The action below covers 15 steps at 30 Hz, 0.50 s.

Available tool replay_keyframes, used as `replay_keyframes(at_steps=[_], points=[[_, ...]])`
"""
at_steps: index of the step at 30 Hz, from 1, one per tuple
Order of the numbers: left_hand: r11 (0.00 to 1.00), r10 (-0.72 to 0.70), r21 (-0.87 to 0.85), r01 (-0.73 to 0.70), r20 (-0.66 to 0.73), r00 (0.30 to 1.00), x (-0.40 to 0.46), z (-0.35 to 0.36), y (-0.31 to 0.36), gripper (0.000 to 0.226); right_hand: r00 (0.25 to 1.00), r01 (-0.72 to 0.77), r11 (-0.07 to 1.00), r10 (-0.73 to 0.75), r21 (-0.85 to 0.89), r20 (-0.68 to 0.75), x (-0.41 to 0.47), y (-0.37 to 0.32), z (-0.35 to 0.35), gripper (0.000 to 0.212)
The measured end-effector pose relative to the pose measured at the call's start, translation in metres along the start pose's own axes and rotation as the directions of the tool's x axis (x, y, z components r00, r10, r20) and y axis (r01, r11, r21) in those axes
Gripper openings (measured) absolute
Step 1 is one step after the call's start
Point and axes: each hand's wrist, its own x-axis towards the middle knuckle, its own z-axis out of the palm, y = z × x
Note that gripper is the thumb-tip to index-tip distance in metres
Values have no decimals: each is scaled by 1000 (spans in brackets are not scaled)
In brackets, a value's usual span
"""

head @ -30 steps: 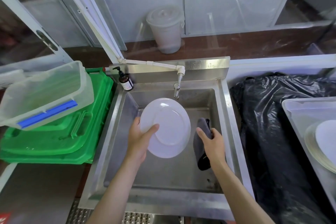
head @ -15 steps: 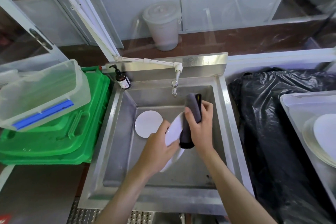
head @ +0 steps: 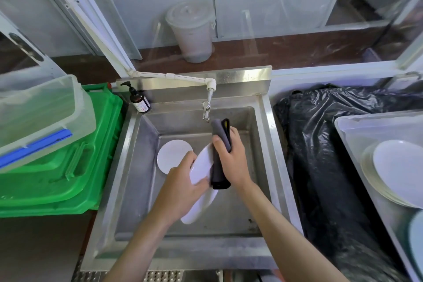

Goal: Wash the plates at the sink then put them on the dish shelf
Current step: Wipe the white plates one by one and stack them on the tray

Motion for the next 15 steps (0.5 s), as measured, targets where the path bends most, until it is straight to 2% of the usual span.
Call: replay_keyframes(at_steps=[2,4,5,7,9,10,12,15], points=[[1000,-30,-8,30,3,1000,4,2,3,41,981,180,982,-175,-56,80,-4,-6,5,24],[998,-55,7,55,0,998,6,3,3,39,967,235,970,-226,-61,121,-5,-6,8,30],[999,-46,29,46,-10,999,5,3,3,38,977,196,980,-191,-46,101,-2,-1,7,27],[999,-16,42,17,-38,999,0,2,5,39,999,-41,998,40,55,7,4,8,0,23],[1000,-18,-15,17,-67,998,-2,0,5,40,968,-243,954,251,175,-22,11,17,-11,39],[999,-24,-41,22,-62,998,-2,-2,7,41,961,-270,950,277,156,-20,12,18,-15,41],[997,-57,-57,56,-5,998,5,-5,8,32,980,-193,980,195,50,-35,11,17,-18,24],[994,-101,44,97,97,990,20,-9,10,31,996,79,994,-75,-81,42,6,5,-14,16]])
